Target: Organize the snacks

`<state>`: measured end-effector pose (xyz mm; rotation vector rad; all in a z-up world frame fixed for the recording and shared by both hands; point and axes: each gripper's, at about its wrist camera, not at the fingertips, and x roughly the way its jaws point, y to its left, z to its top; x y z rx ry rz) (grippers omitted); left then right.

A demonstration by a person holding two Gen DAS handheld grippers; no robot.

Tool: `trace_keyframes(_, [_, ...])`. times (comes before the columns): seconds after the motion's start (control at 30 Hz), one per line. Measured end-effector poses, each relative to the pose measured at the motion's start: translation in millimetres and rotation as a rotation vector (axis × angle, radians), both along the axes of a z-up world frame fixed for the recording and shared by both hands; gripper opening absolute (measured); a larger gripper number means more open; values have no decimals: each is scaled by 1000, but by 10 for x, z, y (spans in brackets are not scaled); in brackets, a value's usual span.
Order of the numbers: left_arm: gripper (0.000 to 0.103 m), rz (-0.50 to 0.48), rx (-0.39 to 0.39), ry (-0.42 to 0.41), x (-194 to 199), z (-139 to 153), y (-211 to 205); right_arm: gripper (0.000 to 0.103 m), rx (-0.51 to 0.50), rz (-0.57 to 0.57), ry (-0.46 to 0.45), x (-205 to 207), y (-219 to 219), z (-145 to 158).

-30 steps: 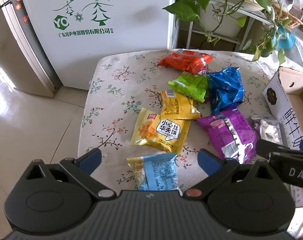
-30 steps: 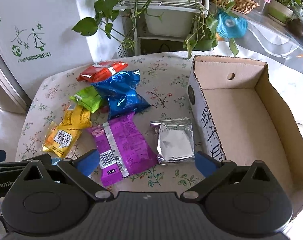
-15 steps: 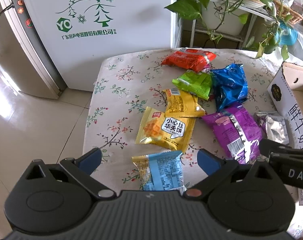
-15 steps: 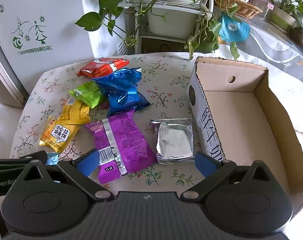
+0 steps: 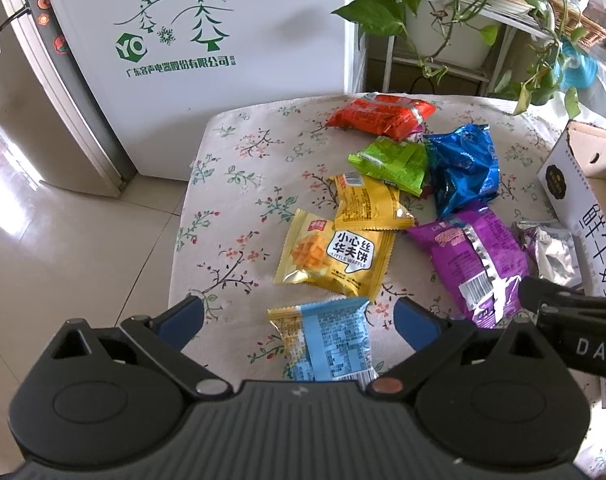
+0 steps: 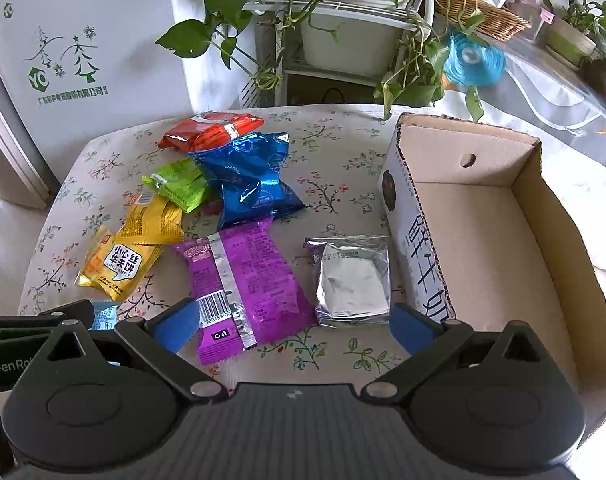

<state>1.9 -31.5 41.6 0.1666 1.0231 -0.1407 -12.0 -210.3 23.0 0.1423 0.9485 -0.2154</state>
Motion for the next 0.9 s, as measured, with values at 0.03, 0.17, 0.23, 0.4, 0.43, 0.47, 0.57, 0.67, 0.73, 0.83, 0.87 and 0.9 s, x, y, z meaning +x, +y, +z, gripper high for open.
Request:
trace_keyframes(0.03, [100,-1,1,-1,-2,-3,1,103,0,1,0,1,1,-2])
trace_keyframes(0.17, [100,1,5,-1,-6,-15,8,103,-2,8,4,2,11,-7])
trace_keyframes(0.23, [100,2,8,0,-12,-16,3,103,-3,10,4,3,17,-10])
trace_keyframes(0.4, [100,2,16,1,-14,-25,-11,103,-10,15,7,7,21,-16])
trace_keyframes(0.43, [99,2,18,2,-15,-26,-14,103,-8,15,9,6,18,-19])
trace_keyframes(0.47, [99,2,19,2,-17,-26,-13,103,-6,15,11,6,19,-23])
trace_keyframes(0.57, [99,2,21,4,-19,-32,-12,103,-8,19,14,11,20,-26])
trace_keyframes(0.67, [99,3,24,6,-20,-40,-9,103,-10,22,16,14,28,-31])
trace_keyframes(0.73, [98,3,26,8,-22,-47,-8,103,-9,24,20,17,29,-39])
trace_keyframes(0.83, [98,3,29,12,-30,-62,-3,103,-14,28,22,17,39,-48])
trace_keyframes(0.87, [98,3,30,12,-34,-65,-1,103,-16,30,22,16,44,-53])
trace_keyframes(0.9, [98,3,32,13,-36,-69,2,103,-15,32,23,15,45,-57])
